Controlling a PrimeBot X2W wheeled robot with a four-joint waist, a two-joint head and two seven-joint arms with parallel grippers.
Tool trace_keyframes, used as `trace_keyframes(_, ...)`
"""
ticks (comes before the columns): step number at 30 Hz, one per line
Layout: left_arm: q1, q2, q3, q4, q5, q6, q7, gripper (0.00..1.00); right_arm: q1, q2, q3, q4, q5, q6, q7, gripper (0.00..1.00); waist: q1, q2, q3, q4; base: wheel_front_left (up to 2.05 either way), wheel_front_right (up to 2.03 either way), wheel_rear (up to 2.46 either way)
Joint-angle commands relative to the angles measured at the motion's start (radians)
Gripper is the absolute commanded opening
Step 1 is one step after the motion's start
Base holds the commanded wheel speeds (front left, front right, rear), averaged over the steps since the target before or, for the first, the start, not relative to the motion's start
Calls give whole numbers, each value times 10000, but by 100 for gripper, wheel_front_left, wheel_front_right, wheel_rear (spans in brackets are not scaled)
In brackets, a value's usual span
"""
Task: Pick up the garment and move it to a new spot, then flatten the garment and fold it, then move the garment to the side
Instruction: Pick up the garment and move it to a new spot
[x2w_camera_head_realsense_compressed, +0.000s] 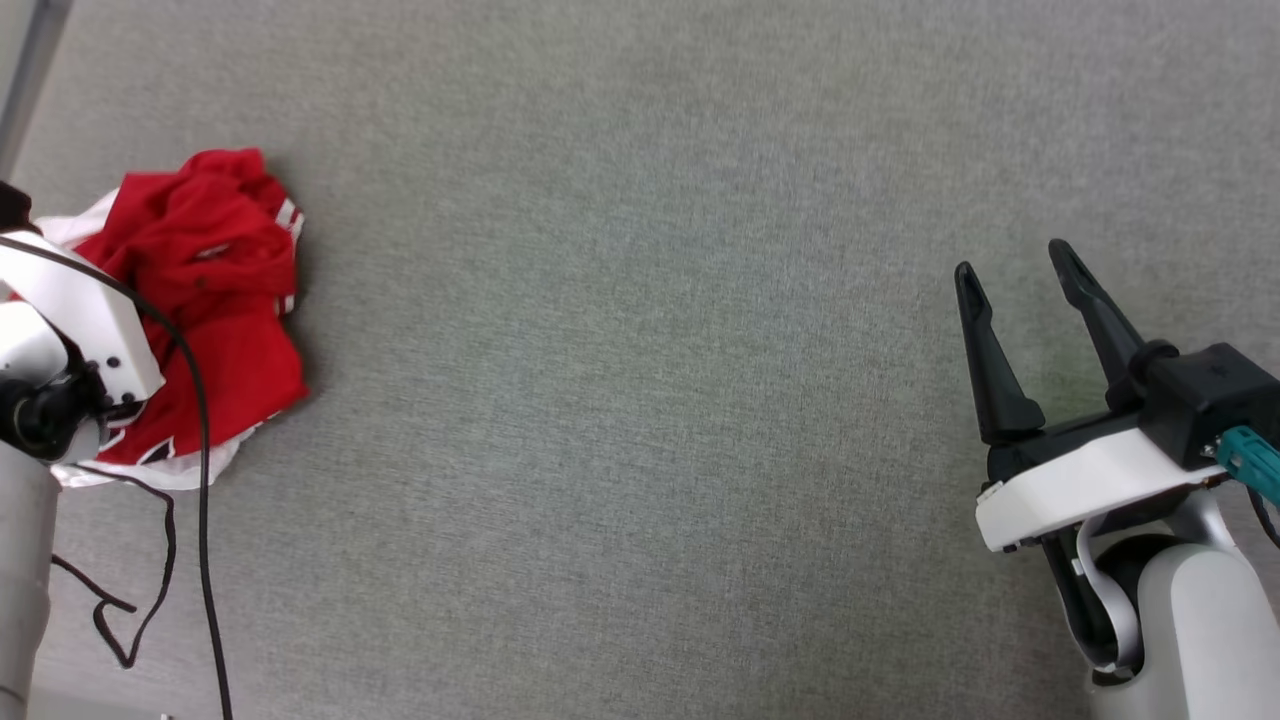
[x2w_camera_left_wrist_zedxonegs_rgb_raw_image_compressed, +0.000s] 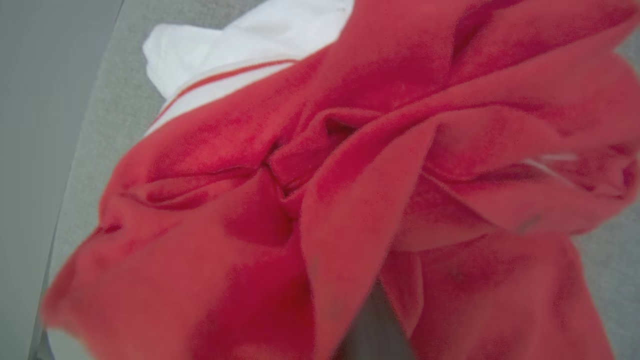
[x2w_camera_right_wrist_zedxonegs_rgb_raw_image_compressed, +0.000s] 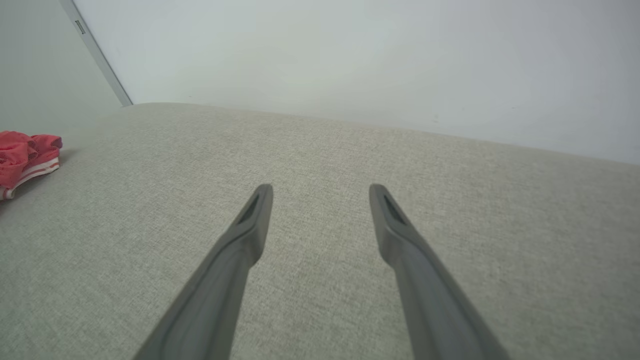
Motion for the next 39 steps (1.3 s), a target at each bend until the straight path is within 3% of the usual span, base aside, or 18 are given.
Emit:
trace_keyframes(1, -199, -32, 17, -35, 125, 82, -481, 0, 87, 0, -36, 50, 82, -3, -85, 100, -1, 0, -331, 67, 0, 0, 0)
trace_keyframes(11, -86, -499, 104, -423, 737, 587, -4115, 0, 747, 0, -301, 371, 582, -3, -382, 100, -1, 0, -1954, 86, 0, 0, 0)
trace_keyframes(18, 337, -878, 0, -1053, 905, 773, -5442, 0, 1317, 1, -509, 450, 865, -3, -449, 100, -1, 0, -2879, -182, 0, 0, 0)
trace_keyframes(27, 1463, -1502, -755, -3061, 1186, 840, -5447, 0, 2127, 1, -794, 395, 1124, -3, -355, 100, -1, 0, -3826, -1176, 0, 0, 0)
trace_keyframes(29, 1885, -1874, -1246, -3878, 1275, 789, -5171, 0, 2285, 3, -819, 283, 1207, -3, -317, 100, -1, 0, -3878, -1636, 0, 0, 0)
trace_keyframes(39, 2549, -3272, -3260, -5300, 1585, 351, -4330, 0, 2177, 3, -787, 168, 1412, -3, -277, 100, -1, 0, -3355, -3055, 0, 0, 0)
